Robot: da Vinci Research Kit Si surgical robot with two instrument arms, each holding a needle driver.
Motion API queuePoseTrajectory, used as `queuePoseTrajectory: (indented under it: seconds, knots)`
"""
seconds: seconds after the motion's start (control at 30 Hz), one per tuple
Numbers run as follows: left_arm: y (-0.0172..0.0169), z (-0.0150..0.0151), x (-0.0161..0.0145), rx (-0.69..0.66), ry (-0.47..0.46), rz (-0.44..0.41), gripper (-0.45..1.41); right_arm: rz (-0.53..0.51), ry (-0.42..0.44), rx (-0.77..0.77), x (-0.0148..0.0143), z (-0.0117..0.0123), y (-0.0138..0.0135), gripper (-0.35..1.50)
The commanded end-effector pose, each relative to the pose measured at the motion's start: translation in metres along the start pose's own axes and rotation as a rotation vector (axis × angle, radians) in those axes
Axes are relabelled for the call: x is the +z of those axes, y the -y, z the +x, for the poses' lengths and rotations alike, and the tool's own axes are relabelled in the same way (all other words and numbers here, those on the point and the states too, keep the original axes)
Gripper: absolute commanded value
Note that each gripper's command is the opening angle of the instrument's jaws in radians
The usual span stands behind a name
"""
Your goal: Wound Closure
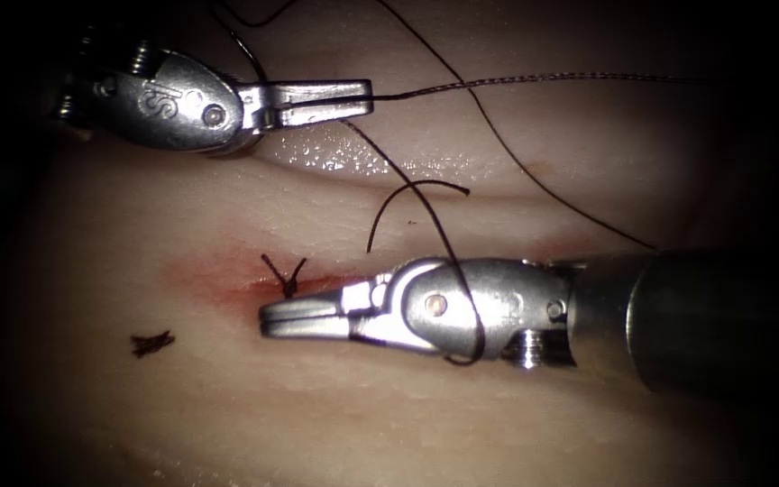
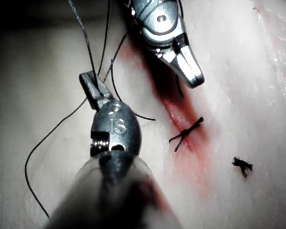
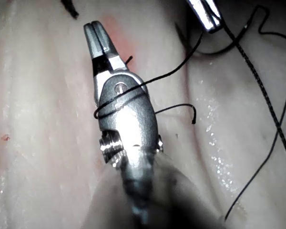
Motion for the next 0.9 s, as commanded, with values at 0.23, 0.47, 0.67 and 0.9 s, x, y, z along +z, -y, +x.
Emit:
queuePoseTrajectory:
  seconds: [0.23, 0.47, 0.67, 0.9]
  knots:
    - [-0.0023, -0.0027, 0.0008, -0.016, 0.014, 0.007, -0.45, -0.107, -0.022, 0.022, -0.0005, 0.0002, -0.0012, -0.35]
    - [-0.0052, -0.0037, -0.0004, -0.031, 0.009, 0.000, -0.45, -0.202, -0.026, 0.041, -0.0015, 0.0010, -0.0024, -0.35]
    - [-0.0065, -0.0036, -0.0018, -0.051, -0.009, 0.008, -0.45, -0.233, -0.027, 0.044, -0.0018, 0.0014, -0.0029, -0.35]
    - [-0.0074, -0.0029, -0.0027, -0.061, -0.033, 0.016, -0.45, -0.244, -0.025, 0.046, -0.0022, 0.0013, -0.0029, -0.35]
